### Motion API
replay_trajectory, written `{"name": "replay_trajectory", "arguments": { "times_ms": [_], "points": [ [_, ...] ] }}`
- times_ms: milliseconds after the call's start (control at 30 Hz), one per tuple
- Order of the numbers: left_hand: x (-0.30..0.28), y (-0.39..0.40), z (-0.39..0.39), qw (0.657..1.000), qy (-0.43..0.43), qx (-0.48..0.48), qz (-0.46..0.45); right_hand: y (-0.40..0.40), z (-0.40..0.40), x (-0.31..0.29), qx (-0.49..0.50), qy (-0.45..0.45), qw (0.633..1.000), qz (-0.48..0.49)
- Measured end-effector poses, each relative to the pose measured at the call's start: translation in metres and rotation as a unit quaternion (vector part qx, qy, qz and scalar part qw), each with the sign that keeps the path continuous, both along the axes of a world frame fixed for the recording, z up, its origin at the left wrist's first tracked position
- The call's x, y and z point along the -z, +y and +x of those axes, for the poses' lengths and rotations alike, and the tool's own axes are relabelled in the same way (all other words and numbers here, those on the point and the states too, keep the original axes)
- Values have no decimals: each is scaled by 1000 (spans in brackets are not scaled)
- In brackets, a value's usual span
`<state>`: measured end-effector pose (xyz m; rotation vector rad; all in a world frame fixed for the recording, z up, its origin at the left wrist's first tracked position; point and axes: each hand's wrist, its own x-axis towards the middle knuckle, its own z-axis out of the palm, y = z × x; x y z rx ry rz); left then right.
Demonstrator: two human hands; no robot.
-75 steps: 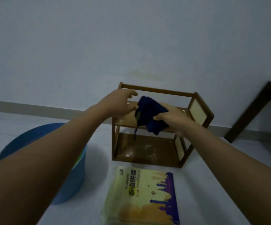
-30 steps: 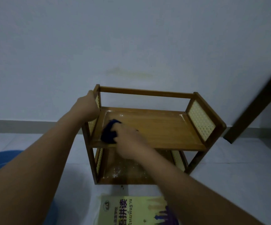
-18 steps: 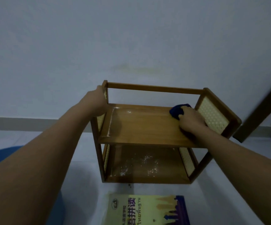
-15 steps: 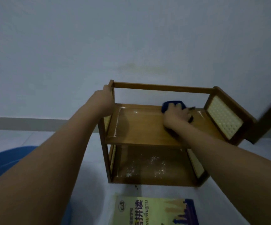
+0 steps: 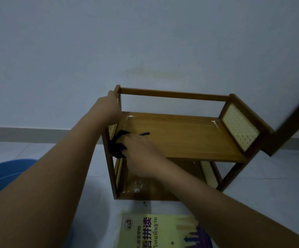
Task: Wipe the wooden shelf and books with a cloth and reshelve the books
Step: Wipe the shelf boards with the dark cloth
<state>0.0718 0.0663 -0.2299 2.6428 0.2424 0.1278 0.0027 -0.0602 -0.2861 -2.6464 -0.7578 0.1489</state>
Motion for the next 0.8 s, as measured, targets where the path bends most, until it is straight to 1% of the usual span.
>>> {"name": "replay_trajectory", "arguments": {
  "times_ms": [100, 167, 233, 300, 333, 367, 433, 467, 500, 533, 600, 633, 700, 767, 800],
  "points": [
    [-2, -1, -5, 1000, 10, 3, -14, -23, 7, -12, 15, 83, 996, 34],
    [-4, -1, -9, 999, 13, 7, -30, -60, 13, -9, 61, 102, 992, 44],
    [-7, -5, -12, 999, 13, 19, -42, -121, 17, 2, 140, 86, 985, 57],
    [-9, -7, -15, 998, 9, 23, -50, -178, 20, 6, 254, 29, 965, 65],
    [-8, -6, -15, 998, 6, 24, -53, -195, 21, 8, 306, -4, 950, 55],
    [-7, -6, -14, 998, 1, 24, -56, -202, 24, 10, 345, -30, 938, 31],
    [-4, -6, -12, 998, -5, 21, -61, -182, 29, 12, 384, -65, 921, -21],
    [-3, -5, -11, 998, -6, 20, -61, -157, 31, 13, 385, -59, 921, -28],
    [-2, -4, -11, 998, -5, 18, -59, -126, 30, 12, 368, -40, 929, -11],
    [-2, -3, -10, 998, -4, 17, -55, -91, 27, 11, 330, -18, 944, 12],
    [-3, -2, -10, 999, -4, 18, -50, -20, 18, 12, 200, -7, 979, 33],
    [-3, -2, -8, 999, -4, 23, -46, 6, 17, 13, 147, -9, 988, 33],
    [-6, -2, -9, 999, -2, 32, -43, 25, 29, 10, 109, -9, 993, 47],
    [-7, -3, -11, 998, -1, 34, -48, 9, 55, 10, 108, -12, 992, 67],
    [-7, -4, -13, 998, -1, 33, -52, -8, 68, 12, 114, -37, 991, 56]
  ]
}}
